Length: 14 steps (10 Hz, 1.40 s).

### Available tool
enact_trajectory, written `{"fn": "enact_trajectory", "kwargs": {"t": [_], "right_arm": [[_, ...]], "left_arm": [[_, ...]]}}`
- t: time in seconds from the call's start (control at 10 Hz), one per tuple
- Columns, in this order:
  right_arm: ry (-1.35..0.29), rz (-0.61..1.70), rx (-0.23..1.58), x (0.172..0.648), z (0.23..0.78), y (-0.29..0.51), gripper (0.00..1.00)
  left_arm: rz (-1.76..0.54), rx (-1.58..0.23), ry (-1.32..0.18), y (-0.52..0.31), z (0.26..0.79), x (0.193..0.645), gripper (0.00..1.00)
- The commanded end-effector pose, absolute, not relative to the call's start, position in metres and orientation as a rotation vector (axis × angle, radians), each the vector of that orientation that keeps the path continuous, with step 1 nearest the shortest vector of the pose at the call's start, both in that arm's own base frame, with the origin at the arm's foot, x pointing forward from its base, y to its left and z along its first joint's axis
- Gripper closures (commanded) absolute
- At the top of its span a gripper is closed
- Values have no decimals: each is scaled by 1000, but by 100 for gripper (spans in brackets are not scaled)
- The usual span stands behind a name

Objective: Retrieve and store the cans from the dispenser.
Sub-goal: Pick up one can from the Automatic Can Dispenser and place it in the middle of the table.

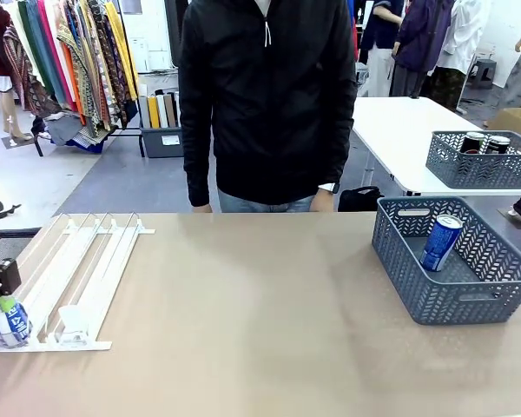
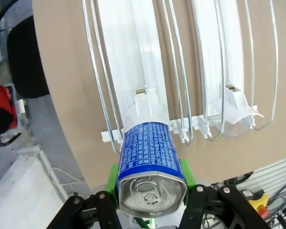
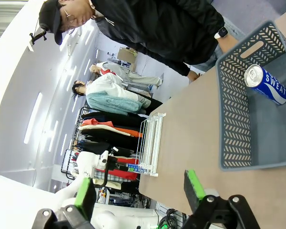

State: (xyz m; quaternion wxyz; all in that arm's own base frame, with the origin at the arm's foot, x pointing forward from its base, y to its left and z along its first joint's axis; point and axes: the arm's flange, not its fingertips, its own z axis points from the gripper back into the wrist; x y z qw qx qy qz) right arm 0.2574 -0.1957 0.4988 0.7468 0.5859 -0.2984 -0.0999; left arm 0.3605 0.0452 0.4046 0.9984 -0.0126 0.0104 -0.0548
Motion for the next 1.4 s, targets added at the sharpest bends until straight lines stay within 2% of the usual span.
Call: {"fn": "enact_trajectory", "kwargs": {"t": [0.0,0.3,0.5,0.9,1.1,1.3], "right_arm": [[-691,-200,1302,261,500,-195,0],[-691,-200,1302,261,500,-195,0],[-691,-200,1302,261,500,-195,0],[-691,-200,1302,261,500,-195,0],[-691,-200,1302,261,500,-195,0],[-691,-200,1302,261,500,-195,0]], "left_arm": [[-92,-10,-10,35,359,299,100],[-97,-19,-31,34,358,301,100],[-96,-40,-67,36,382,302,100],[-120,-63,-268,51,506,296,100],[-99,-153,-439,69,579,278,100],[-39,-190,-542,85,606,267,100]]}}
